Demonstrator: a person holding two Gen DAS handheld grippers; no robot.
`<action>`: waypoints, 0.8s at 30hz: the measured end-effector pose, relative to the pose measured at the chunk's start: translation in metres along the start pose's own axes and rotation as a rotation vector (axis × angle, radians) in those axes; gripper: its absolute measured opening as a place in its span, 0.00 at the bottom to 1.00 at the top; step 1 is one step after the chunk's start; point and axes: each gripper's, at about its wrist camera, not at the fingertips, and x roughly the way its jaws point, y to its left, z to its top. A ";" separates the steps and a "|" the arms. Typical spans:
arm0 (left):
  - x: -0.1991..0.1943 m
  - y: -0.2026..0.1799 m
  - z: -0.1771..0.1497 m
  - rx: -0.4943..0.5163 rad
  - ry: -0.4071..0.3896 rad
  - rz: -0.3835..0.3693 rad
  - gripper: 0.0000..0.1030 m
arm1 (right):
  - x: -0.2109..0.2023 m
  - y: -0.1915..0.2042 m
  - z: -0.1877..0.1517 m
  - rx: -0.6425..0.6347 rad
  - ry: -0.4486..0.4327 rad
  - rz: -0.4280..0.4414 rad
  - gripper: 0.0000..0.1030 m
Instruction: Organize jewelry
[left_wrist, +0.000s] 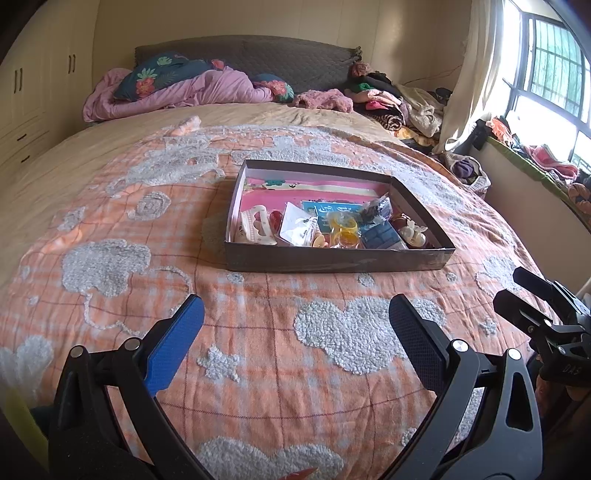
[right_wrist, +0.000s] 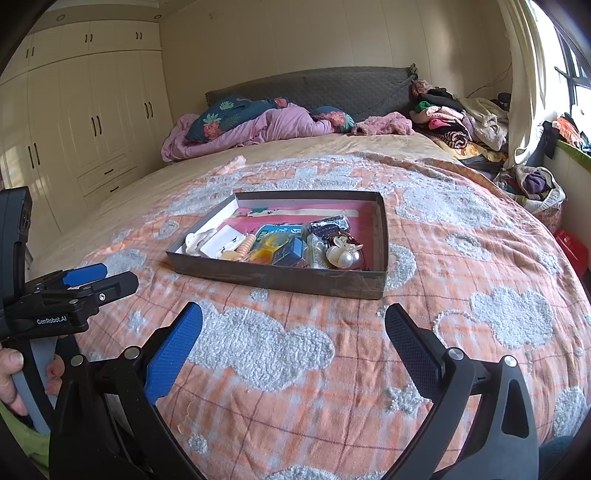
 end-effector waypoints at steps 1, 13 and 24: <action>0.000 0.000 0.000 -0.001 -0.001 0.001 0.91 | 0.000 0.000 0.000 0.000 0.000 0.000 0.96; -0.003 0.003 0.000 -0.006 -0.003 -0.002 0.91 | 0.001 -0.001 0.000 0.000 0.000 0.002 0.96; -0.005 0.003 0.001 -0.007 -0.007 -0.005 0.91 | 0.001 -0.001 0.000 -0.002 0.001 0.005 0.96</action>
